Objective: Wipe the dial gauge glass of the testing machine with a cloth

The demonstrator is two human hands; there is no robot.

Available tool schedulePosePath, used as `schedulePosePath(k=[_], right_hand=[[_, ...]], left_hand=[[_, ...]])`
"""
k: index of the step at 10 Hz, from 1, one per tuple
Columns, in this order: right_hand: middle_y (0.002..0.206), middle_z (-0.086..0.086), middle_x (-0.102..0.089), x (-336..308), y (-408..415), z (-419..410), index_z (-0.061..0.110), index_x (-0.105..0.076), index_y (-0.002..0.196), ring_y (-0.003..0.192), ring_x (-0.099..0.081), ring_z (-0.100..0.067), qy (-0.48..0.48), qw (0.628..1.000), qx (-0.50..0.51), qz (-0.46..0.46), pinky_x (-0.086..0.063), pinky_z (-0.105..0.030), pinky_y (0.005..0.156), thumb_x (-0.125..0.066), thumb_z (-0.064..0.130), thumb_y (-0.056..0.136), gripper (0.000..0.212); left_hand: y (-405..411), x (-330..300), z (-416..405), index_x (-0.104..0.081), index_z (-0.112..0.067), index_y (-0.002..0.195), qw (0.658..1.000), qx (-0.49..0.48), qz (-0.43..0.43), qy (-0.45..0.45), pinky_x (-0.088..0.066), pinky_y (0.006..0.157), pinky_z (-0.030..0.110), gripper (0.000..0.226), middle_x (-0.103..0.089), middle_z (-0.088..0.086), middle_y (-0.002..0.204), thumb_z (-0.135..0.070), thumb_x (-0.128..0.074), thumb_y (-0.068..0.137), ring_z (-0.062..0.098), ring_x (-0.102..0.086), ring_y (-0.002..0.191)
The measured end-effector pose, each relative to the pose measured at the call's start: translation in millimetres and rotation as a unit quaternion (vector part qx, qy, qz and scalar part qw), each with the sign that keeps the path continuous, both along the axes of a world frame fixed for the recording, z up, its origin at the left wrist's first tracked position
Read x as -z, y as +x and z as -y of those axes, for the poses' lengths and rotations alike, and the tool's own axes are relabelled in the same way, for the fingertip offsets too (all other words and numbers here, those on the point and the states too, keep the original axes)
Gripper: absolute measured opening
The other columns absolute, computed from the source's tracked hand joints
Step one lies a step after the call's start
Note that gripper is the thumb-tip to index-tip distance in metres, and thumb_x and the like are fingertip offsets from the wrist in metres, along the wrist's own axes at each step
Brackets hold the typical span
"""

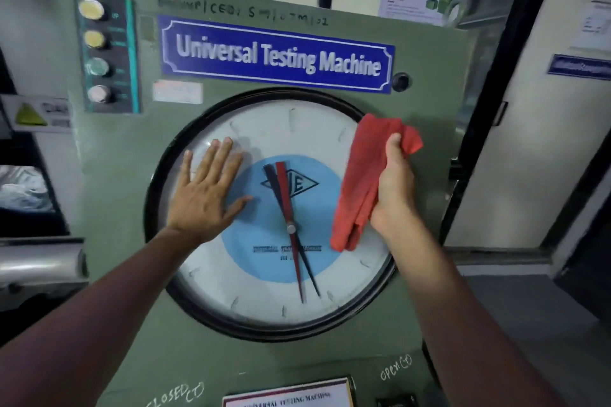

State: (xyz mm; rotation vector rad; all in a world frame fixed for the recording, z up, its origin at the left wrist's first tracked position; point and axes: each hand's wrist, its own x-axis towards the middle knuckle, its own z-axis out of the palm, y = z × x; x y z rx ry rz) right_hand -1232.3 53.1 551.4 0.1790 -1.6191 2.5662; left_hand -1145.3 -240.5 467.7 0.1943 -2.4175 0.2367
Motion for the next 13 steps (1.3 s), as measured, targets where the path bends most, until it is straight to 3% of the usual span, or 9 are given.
schedulePosePath(k=[1, 3, 5, 6, 7, 8, 10, 12, 13], right_hand=[[0.121, -0.017, -0.075, 22.0, 38.6, 34.7, 0.010, -0.070, 0.129, 0.118, -0.069, -0.031, -0.070, 0.969, -0.224, 0.076, -0.051, -0.053, 0.117, -0.044, 0.057, 0.108, 0.058], [0.119, -0.027, -0.072, 121.9, 159.9, 138.4, 0.000, -0.068, 0.133, 0.106, -0.071, -0.041, 0.001, 0.873, -0.460, 0.166, -0.057, -0.063, 0.103, -0.062, 0.033, 0.089, 0.056], [0.106, -0.030, -0.078, 283.2, 348.4, 236.5, -0.006, -0.075, 0.118, 0.095, -0.076, -0.046, 0.205, 0.669, -0.654, 0.287, -0.060, -0.059, 0.100, -0.053, 0.023, 0.073, 0.057], [0.116, -0.031, -0.071, 361.4, 425.1, 263.2, -0.007, -0.065, 0.132, 0.107, -0.069, -0.044, 0.312, 0.605, -0.666, 0.306, -0.046, -0.057, 0.119, -0.054, 0.019, 0.081, 0.059], [0.083, -0.017, -0.081, 435.3, 501.7, 289.3, -0.001, -0.073, 0.106, 0.071, -0.078, -0.029, 0.400, 0.543, -0.678, 0.292, -0.065, -0.038, 0.081, -0.051, 0.016, 0.102, 0.028], [0.087, -0.015, -0.081, 499.2, 566.9, 309.9, 0.003, -0.071, 0.113, 0.076, -0.078, -0.027, 0.450, 0.501, -0.692, 0.260, -0.064, -0.038, 0.071, -0.055, 0.008, 0.104, 0.019], [0.101, -0.016, -0.073, 592.8, 649.0, 338.6, 0.001, -0.063, 0.134, 0.088, -0.072, -0.027, 0.507, 0.465, -0.706, 0.167, -0.060, -0.038, 0.078, -0.050, -0.011, 0.101, 0.038], [0.145, -0.020, -0.064, 616.2, 659.0, 325.9, 0.003, -0.054, 0.147, 0.131, -0.063, -0.039, 0.638, 0.385, -0.656, -0.117, -0.054, -0.047, 0.108, -0.070, 0.004, 0.096, 0.054], [0.147, -0.016, -0.062, 597.1, 648.7, 307.3, 0.008, -0.053, 0.149, 0.132, -0.062, -0.032, 0.622, 0.411, -0.654, -0.128, -0.051, -0.037, 0.105, -0.072, 0.015, 0.097, 0.057]], left_hand=[[55.0, 2.2, -4.0, -0.018, -0.022, 0.172, 0.999, 0.002, 0.005, 0.050, -0.003, 0.134, 0.061, 0.086, -0.015, 0.005, 0.181, -0.066, -0.034, 0.100, 0.025, -0.011, 0.168], [254.2, 90.4, 24.6, -0.018, -0.023, 0.171, 0.981, -0.123, 0.023, 0.145, -0.013, 0.131, 0.066, 0.088, -0.018, 0.006, 0.180, -0.061, -0.048, 0.096, 0.026, -0.015, 0.167], [522.4, 225.3, 13.8, -0.008, -0.025, 0.172, 0.894, -0.333, 0.086, 0.287, -0.002, 0.133, 0.063, 0.089, -0.004, 0.002, 0.182, -0.056, -0.050, 0.100, 0.023, 0.000, 0.169], [613.7, 275.9, -17.2, -0.005, -0.026, 0.172, 0.844, -0.406, 0.097, 0.338, -0.001, 0.134, 0.063, 0.086, 0.000, 0.001, 0.182, -0.058, -0.045, 0.103, 0.023, 0.004, 0.168], [692.9, 324.5, -55.2, -0.003, -0.028, 0.172, 0.791, -0.462, 0.101, 0.388, -0.002, 0.134, 0.062, 0.085, 0.000, 0.001, 0.182, -0.060, -0.043, 0.103, 0.023, 0.003, 0.169], [749.6, 367.8, -89.3, 0.002, -0.032, 0.172, 0.743, -0.490, 0.093, 0.446, -0.002, 0.135, 0.058, 0.086, 0.007, -0.001, 0.182, -0.060, -0.044, 0.104, 0.019, 0.009, 0.168], [804.3, 428.4, -127.6, 0.003, -0.036, 0.171, 0.713, -0.488, 0.057, 0.500, -0.001, 0.135, 0.045, 0.087, 0.010, -0.008, 0.181, -0.064, -0.043, 0.103, 0.007, 0.015, 0.166], [820.3, 445.1, -122.4, 0.007, -0.037, 0.170, 0.707, -0.470, 0.056, 0.525, -0.002, 0.136, 0.049, 0.087, 0.013, -0.009, 0.181, -0.063, -0.042, 0.104, 0.010, 0.013, 0.167], [820.5, 428.3, -111.5, 0.004, -0.034, 0.171, 0.715, -0.452, 0.082, 0.526, -0.001, 0.136, 0.051, 0.087, 0.010, -0.006, 0.182, -0.067, -0.037, 0.102, 0.015, 0.007, 0.168]])
